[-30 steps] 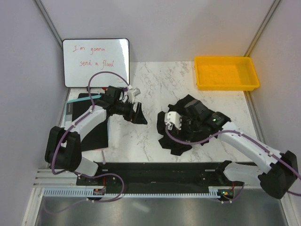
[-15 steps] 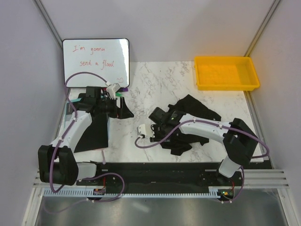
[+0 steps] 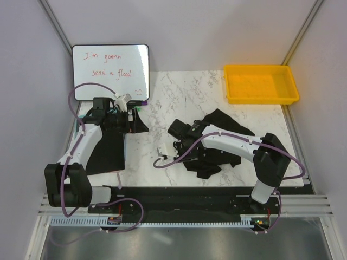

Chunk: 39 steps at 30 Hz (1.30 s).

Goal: Fold and stack the long sleeve shirts
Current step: Move the shirt to the center of the board

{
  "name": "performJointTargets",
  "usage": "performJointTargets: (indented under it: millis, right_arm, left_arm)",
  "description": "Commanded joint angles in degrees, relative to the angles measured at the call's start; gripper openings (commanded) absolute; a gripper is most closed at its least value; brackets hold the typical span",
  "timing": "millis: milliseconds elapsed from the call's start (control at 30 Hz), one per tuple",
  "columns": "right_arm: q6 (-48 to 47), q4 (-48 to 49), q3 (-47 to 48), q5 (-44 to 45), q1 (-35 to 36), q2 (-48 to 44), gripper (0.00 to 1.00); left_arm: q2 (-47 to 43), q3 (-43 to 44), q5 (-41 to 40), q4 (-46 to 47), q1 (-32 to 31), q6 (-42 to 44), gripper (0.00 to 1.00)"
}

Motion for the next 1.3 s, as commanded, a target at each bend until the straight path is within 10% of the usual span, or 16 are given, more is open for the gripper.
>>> performJointTargets:
  millis: [0,233,400,600,833,1000,1267]
  right_arm:
    - [-1.71,-4.70,1.40,-1.79,0.13,0.66,0.43]
    - [-1.88,-4.61,2.10,0.23,-0.05,5.67,0.41]
    - [-1.98,-11.10,12.08,-1.35,-0.75,5.07,0.02]
    - [-2.23,-19.28,22.50,-5.92,-11.37,-9.13,0.00]
    - [-9.18,-20.87,7.57,-4.33,-31.49,-27.18,0.00]
    - [-3.57,-20.35,2.46,-8.10,-33.53,-30.79,0.42]
    - [2.07,-18.76,0.60,-13.56,-36.96,-28.87,0.48]
  left_arm:
    - [0.83,3.31,0.86,0.04,0.09,-1.50,0.90]
    - [-1.54,-0.11,-0.20,-0.04,0.09,-0.01,0.91]
    - [-2.07,-1.26,1.82,-0.48,0.09,-0.01,0.90]
    - [-2.07,1.37,2.97,0.22,-3.59,2.71,0.82]
    - [4.51,3.31,-6.44,7.59,-20.64,2.22,0.82]
    - [16.02,4.27,-4.23,13.22,-25.12,-0.28,0.69]
    - [26.84,9.64,-7.40,15.60,-32.51,3.41,0.60]
